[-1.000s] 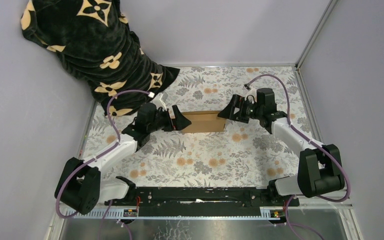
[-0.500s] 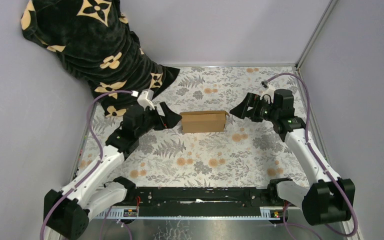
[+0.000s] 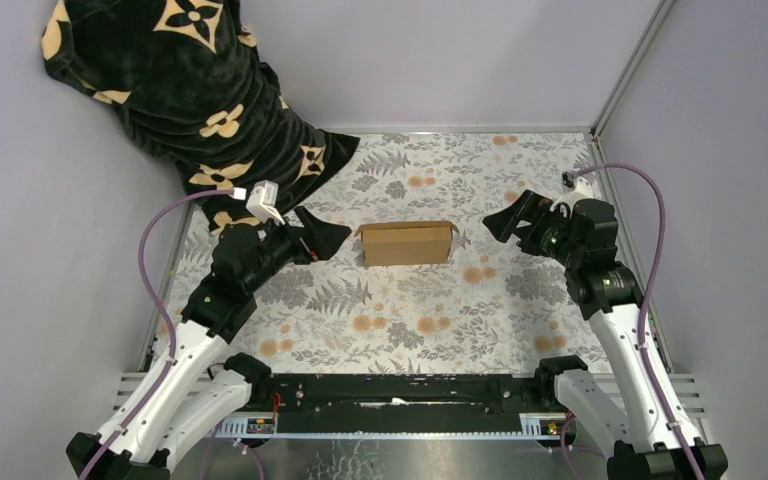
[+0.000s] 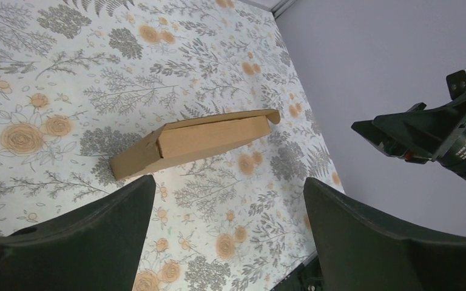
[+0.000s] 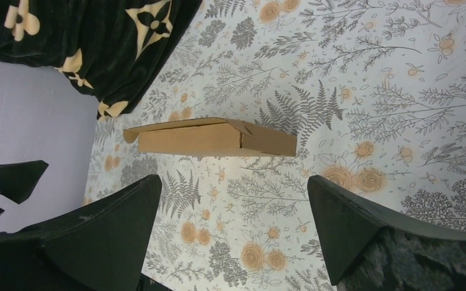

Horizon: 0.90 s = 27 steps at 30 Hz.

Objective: Fold the paper box

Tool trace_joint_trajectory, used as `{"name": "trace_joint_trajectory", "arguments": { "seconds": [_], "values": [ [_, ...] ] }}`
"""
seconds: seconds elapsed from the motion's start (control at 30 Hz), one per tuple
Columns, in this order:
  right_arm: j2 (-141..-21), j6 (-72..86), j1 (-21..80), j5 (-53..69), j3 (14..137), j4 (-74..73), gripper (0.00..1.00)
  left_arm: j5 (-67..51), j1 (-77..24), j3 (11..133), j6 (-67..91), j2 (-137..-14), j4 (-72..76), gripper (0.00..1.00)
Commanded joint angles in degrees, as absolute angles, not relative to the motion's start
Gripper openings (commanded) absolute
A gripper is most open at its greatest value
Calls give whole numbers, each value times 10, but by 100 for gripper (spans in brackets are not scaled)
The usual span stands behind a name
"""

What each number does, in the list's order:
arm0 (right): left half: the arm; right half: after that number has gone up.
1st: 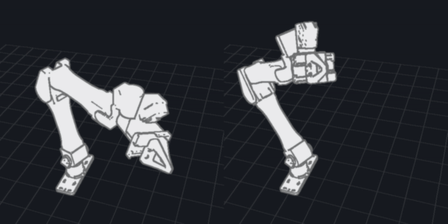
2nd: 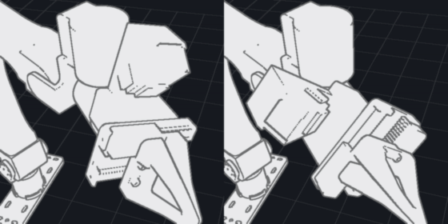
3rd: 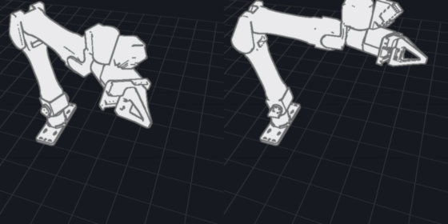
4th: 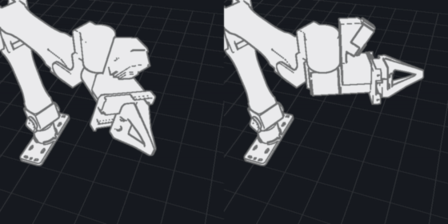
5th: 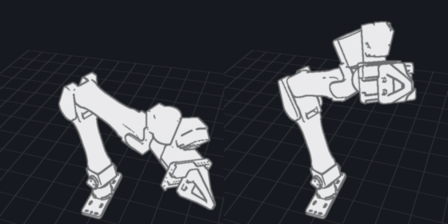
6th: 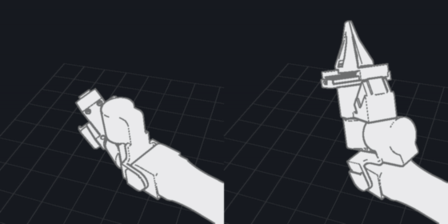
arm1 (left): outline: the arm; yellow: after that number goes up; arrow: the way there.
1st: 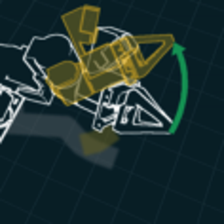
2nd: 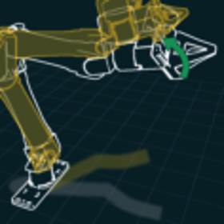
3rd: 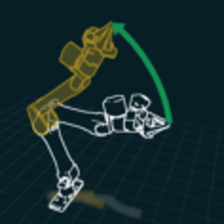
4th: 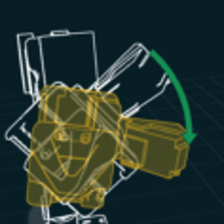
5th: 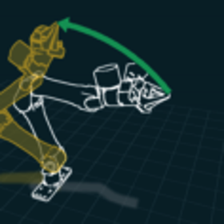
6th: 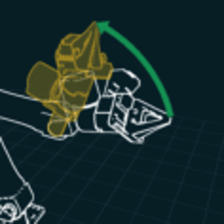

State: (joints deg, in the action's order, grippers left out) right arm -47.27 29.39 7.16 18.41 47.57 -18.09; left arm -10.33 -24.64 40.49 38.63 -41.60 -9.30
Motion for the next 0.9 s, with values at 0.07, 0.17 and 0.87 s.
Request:
{"name": "trace_joint_trajectory", "arguments": {
  "seconds": [0.07, 0.17, 0.87],
  "values": [
    [-417, 332, 70, 194, 488, -174, 100, -165, -242, 421, 418, -407, -93, 98],
    [-386, 335, 71, 197, 490, -160, 100, -182, -243, 420, 421, -403, -77, 99],
    [-549, 109, 82, 165, 557, -193, 69, -67, -243, 450, 256, -578, 55, 92]
  ]
}}
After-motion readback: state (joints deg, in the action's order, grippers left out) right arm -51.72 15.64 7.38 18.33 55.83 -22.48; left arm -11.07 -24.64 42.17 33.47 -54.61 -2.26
